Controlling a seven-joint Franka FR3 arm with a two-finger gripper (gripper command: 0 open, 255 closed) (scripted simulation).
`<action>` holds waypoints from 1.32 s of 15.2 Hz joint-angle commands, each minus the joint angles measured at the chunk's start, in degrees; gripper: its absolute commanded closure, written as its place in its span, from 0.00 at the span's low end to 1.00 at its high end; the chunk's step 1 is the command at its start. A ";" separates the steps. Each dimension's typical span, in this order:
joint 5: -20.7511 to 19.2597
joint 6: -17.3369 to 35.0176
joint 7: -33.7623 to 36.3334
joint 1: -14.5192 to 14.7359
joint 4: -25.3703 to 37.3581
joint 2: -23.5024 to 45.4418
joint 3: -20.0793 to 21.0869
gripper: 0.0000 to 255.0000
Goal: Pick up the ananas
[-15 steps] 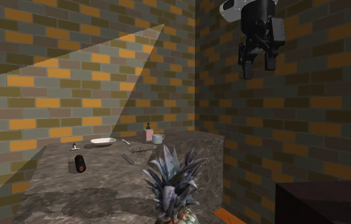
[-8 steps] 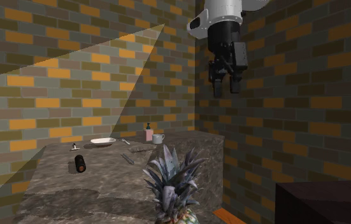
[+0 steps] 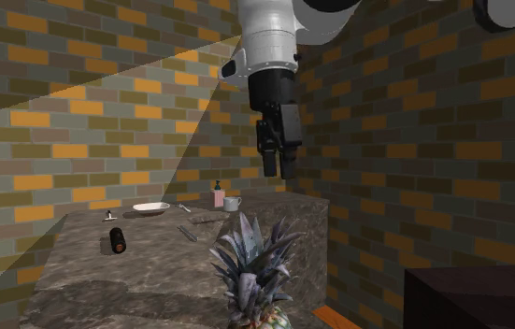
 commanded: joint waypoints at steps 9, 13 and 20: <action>-0.76 -7.31 -2.47 0.06 29.52 24.63 0.79 0.00; -0.74 -4.61 -2.55 0.09 27.37 25.17 0.80 0.00; -0.72 -3.02 -2.56 0.12 26.44 25.83 0.81 1.00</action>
